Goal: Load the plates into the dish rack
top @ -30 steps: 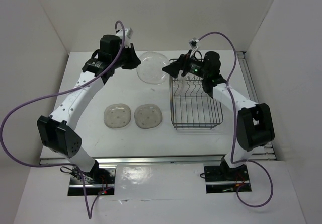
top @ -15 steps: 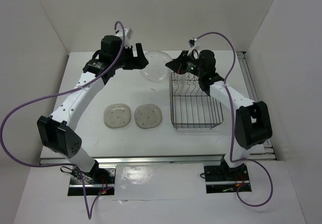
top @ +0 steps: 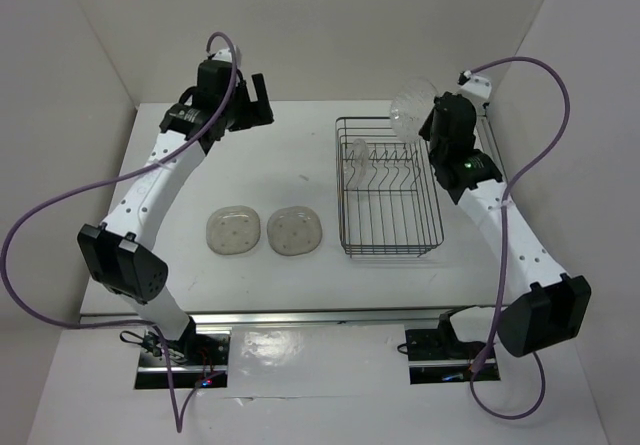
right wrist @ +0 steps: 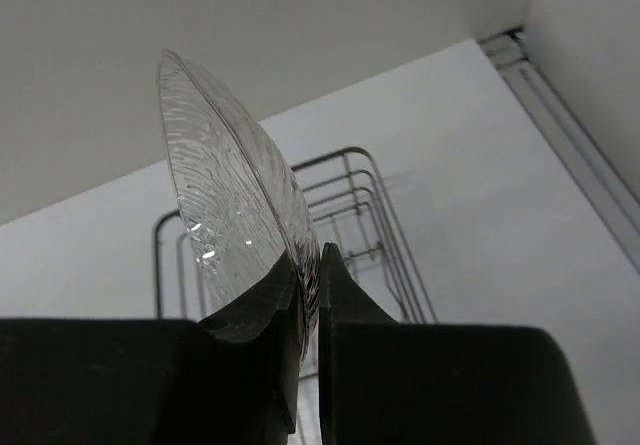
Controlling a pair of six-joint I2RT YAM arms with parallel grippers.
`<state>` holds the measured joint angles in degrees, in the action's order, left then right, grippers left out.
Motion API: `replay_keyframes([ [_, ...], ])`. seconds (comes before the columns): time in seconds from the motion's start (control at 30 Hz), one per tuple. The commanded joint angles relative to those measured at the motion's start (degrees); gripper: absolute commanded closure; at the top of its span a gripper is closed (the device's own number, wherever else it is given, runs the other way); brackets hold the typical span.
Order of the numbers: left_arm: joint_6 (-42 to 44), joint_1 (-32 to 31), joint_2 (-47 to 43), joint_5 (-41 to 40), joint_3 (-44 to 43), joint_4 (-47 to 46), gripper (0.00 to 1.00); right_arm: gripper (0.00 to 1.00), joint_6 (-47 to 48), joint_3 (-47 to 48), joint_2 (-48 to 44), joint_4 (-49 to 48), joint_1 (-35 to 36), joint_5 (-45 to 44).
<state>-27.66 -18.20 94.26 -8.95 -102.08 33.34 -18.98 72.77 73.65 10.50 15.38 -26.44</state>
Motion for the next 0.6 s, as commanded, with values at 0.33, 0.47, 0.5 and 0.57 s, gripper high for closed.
replay_keyframes([
  [0.33,-1.3,1.1,4.3,-9.6,-9.1,10.8,0.00,1.00,-0.1,2.7,11.6,8.8,6.4,-14.8],
  [0.47,-0.8,1.1,4.3,-9.6,-9.1,10.8,0.00,1.00,-0.1,4.1,15.2,8.8,8.2,-16.1],
  [0.5,-0.8,1.1,4.3,-9.6,-9.1,10.8,0.00,1.00,-0.1,4.1,15.2,8.8,8.9,-16.6],
  [0.57,-0.8,1.1,4.3,-9.6,-9.1,10.8,0.00,1.00,-0.1,4.7,16.6,8.3,9.4,-16.6],
])
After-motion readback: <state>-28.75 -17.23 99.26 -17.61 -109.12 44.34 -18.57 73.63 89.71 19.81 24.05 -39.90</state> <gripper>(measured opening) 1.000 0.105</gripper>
